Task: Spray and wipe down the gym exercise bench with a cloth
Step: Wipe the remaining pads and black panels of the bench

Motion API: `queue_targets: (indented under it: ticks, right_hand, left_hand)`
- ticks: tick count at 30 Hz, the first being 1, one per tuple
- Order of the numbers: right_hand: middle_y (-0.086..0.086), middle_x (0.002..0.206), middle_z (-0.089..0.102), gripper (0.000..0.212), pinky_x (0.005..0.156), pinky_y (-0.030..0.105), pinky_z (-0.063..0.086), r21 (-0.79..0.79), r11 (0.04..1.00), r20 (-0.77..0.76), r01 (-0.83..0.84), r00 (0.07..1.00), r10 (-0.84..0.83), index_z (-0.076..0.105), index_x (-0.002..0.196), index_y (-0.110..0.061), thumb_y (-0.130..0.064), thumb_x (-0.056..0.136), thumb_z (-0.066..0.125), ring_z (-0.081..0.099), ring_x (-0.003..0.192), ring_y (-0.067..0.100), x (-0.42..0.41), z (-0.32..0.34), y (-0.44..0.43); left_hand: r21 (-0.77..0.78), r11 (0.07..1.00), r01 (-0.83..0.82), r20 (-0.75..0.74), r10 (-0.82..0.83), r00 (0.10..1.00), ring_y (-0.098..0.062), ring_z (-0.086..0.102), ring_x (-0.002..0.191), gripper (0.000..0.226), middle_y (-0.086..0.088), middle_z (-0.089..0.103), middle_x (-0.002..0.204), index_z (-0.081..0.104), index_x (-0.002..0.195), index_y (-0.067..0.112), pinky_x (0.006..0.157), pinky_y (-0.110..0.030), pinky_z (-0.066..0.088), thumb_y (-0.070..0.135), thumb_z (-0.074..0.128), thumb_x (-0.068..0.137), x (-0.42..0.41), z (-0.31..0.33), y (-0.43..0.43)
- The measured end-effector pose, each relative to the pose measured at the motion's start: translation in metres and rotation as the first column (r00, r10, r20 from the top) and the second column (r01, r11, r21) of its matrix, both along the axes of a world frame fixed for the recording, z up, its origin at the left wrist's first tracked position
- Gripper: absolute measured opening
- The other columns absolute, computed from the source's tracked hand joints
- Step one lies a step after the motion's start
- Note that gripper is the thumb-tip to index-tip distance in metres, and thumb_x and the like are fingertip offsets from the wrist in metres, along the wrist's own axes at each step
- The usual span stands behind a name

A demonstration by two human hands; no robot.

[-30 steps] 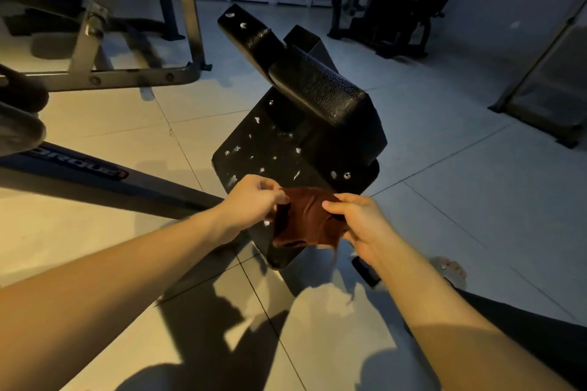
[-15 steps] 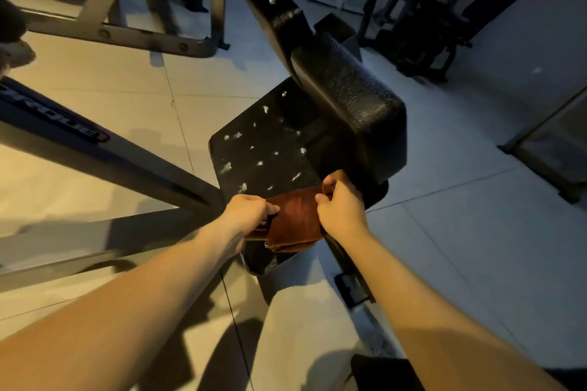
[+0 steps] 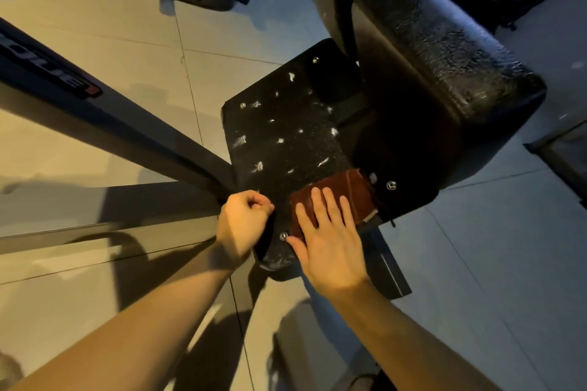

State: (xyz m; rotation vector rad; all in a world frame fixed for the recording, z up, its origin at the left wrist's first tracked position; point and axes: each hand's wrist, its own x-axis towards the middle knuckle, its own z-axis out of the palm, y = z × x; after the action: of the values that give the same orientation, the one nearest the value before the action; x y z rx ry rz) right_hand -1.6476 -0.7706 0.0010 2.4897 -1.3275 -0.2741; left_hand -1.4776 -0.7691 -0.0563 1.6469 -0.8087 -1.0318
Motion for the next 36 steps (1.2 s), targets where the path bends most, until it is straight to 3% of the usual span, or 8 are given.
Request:
queue_targets:
  ticks: [7, 13, 17, 22, 25, 28, 32, 36]
  right_hand:
    - [0.015, 0.159, 0.041, 0.058, 0.123, 0.053, 0.027, 0.040, 0.972, -0.084, -0.230, 0.969, 0.233, 0.051, 0.149, -0.016, -0.047, 0.100, 0.053, 0.034, 0.150, 0.034, 0.003, -0.013, -0.009]
    - [0.015, 0.164, 0.032, 0.055, 0.125, 0.055, 0.016, -0.203, 0.979, -0.073, 0.031, 0.996, -0.046, 0.044, 0.154, -0.014, -0.036, 0.104, 0.039, 0.024, 0.154, 0.032, -0.014, 0.042, -0.062]
    - [0.019, 0.167, 0.023, 0.060, 0.126, 0.054, 0.009, -0.235, 0.960, 0.041, 0.150, 0.989, -0.144, 0.031, 0.158, -0.010, -0.039, 0.106, 0.033, 0.017, 0.156, 0.035, 0.013, 0.031, -0.057]
    - [0.017, 0.163, 0.033, 0.059, 0.126, 0.053, 0.016, 0.017, 0.986, -0.099, -0.167, 0.981, 0.168, 0.045, 0.153, -0.010, -0.039, 0.101, 0.049, 0.025, 0.154, 0.034, 0.041, -0.021, -0.025]
    - [0.015, 0.169, 0.010, 0.075, 0.126, 0.050, 0.002, 0.123, 0.976, -0.225, -0.180, 0.953, 0.204, 0.023, 0.161, -0.011, -0.029, 0.096, 0.058, 0.008, 0.158, 0.032, 0.016, -0.001, -0.028]
    - [0.017, 0.166, 0.026, 0.082, 0.126, 0.053, 0.016, -0.087, 0.996, -0.165, -0.008, 0.986, -0.007, 0.036, 0.156, -0.008, -0.023, 0.083, 0.071, 0.021, 0.155, 0.032, -0.007, 0.036, -0.052]
    - [0.020, 0.167, 0.022, 0.067, 0.126, 0.054, 0.010, -0.233, 0.962, 0.042, 0.145, 0.989, -0.139, 0.031, 0.158, -0.007, -0.035, 0.099, 0.043, 0.016, 0.156, 0.035, 0.018, 0.038, -0.073]
    - [0.017, 0.165, 0.029, 0.064, 0.126, 0.054, 0.016, -0.013, 0.984, -0.058, -0.176, 0.983, 0.175, 0.040, 0.156, -0.008, -0.042, 0.103, 0.028, 0.021, 0.155, 0.034, 0.045, -0.018, -0.047]
  left_hand:
    - [0.106, 0.992, 0.067, 0.142, -0.082, 0.986, -0.018, 0.066, 0.074, 0.012, 0.001, 0.071, 0.074, 0.070, 0.080, 0.021, 0.069, -0.030, 0.049, 0.014, 0.077, 0.087, 0.013, -0.030, 0.016]
    - [0.128, 0.986, 0.103, 0.042, -0.109, 0.993, -0.016, 0.057, 0.064, 0.021, 0.001, 0.062, 0.066, 0.065, 0.084, 0.017, 0.067, -0.033, 0.048, 0.019, 0.085, 0.081, 0.015, -0.038, 0.015]
    - [0.156, 0.970, 0.184, 0.071, -0.197, 0.978, -0.023, 0.062, 0.080, 0.036, -0.002, 0.062, 0.085, 0.057, 0.098, 0.018, 0.080, -0.046, 0.054, 0.023, 0.087, 0.079, 0.012, -0.037, 0.015]
    - [0.144, 0.983, 0.114, 0.251, -0.148, 0.957, -0.017, 0.061, 0.115, 0.062, 0.004, 0.063, 0.125, 0.058, 0.131, 0.029, 0.100, -0.044, 0.054, 0.042, 0.086, 0.077, 0.007, -0.048, 0.032]
    - [0.141, 0.972, 0.189, 0.374, -0.229, 0.899, -0.022, 0.045, 0.138, 0.077, 0.002, 0.050, 0.149, 0.051, 0.147, 0.023, 0.117, -0.044, 0.038, 0.046, 0.083, 0.080, 0.006, -0.052, 0.041]
    - [0.124, 0.962, 0.244, 0.356, -0.273, 0.894, -0.022, 0.038, 0.145, 0.083, 0.004, 0.047, 0.155, 0.045, 0.151, 0.020, 0.122, -0.043, 0.029, 0.047, 0.082, 0.081, 0.011, -0.046, 0.037]
    - [0.166, 0.944, 0.286, 0.456, -0.330, 0.827, -0.017, 0.032, 0.149, 0.079, 0.006, 0.036, 0.161, 0.045, 0.153, 0.022, 0.125, -0.038, 0.025, 0.052, 0.075, 0.086, 0.012, -0.040, 0.035]
    - [0.080, 0.976, 0.201, 0.260, -0.216, 0.941, -0.019, 0.056, 0.131, 0.055, 0.003, 0.059, 0.140, 0.061, 0.138, 0.018, 0.113, -0.041, 0.044, 0.027, 0.080, 0.087, 0.022, -0.043, 0.032]
